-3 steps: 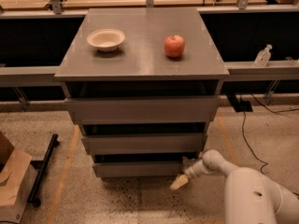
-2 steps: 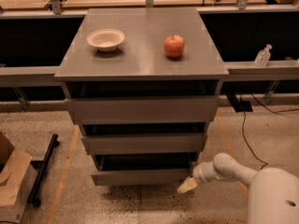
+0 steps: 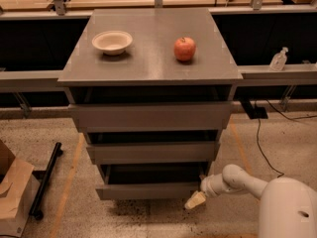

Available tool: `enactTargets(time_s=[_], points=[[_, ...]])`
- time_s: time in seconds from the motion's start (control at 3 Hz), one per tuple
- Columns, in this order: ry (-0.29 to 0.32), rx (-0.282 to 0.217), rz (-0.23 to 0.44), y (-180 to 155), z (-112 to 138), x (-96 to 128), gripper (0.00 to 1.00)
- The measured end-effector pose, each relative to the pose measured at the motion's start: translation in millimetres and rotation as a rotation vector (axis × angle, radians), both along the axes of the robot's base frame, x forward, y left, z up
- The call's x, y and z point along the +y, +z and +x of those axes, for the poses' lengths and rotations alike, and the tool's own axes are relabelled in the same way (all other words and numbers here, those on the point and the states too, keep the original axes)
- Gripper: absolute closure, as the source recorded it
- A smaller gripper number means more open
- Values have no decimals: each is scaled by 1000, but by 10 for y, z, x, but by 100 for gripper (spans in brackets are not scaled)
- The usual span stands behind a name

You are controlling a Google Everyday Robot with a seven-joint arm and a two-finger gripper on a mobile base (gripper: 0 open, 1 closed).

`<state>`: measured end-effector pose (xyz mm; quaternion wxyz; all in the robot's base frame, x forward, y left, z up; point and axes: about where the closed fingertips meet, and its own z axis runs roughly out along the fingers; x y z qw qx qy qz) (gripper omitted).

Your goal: Open bottom drawer

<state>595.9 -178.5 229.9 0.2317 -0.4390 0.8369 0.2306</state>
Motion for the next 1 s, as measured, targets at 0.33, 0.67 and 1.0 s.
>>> enactTargets(time_s=[0.33, 0.67, 1.0], points=[[39, 7, -3, -99, 37, 118, 0], [42, 68, 4, -384, 26, 148, 15], [26, 78, -6, -405, 43, 69, 35]])
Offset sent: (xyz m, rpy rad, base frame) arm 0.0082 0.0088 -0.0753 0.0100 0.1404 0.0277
